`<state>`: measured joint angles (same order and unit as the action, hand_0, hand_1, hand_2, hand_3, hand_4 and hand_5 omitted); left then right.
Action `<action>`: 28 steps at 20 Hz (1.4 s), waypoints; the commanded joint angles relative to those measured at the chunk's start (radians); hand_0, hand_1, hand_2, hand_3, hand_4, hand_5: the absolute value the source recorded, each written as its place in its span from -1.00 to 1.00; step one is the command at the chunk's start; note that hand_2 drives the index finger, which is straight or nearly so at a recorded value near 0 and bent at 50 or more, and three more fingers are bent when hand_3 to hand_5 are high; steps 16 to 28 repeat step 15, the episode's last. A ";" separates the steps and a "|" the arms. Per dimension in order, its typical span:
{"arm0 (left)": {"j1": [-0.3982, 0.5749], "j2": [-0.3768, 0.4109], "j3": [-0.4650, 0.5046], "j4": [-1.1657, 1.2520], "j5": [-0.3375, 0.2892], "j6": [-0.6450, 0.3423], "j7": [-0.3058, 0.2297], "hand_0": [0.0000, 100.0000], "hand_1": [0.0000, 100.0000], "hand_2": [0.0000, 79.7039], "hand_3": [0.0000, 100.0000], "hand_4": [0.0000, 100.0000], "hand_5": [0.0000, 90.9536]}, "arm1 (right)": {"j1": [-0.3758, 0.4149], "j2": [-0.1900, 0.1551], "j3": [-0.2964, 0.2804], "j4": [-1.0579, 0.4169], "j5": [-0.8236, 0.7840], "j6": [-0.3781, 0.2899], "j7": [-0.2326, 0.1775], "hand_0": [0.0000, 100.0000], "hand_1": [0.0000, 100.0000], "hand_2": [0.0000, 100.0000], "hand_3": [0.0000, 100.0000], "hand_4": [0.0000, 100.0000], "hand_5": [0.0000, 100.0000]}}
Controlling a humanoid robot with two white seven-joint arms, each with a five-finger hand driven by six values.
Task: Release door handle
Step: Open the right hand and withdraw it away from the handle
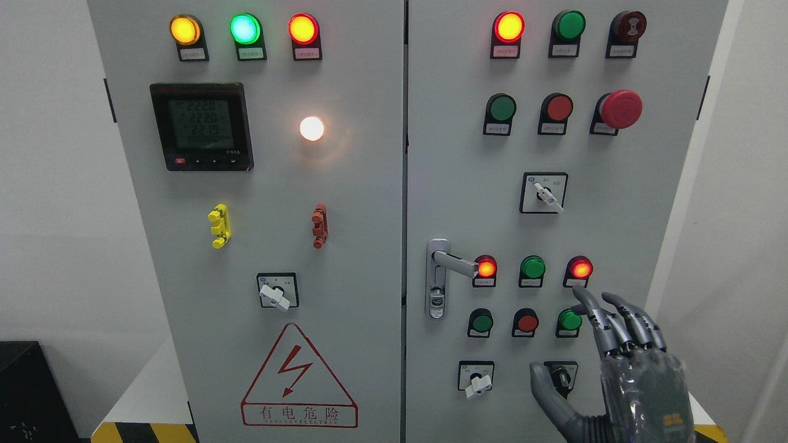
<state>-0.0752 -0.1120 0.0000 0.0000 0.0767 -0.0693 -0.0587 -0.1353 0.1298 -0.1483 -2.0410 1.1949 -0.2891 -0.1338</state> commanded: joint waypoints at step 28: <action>0.000 0.000 -0.021 -0.020 0.000 0.000 0.000 -1.00 -1.00 -0.94 -0.82 -0.97 -1.00 | -0.043 0.005 -0.013 -0.019 -0.015 0.002 0.022 -0.30 -0.44 -1.00 -1.00 -1.00 -1.00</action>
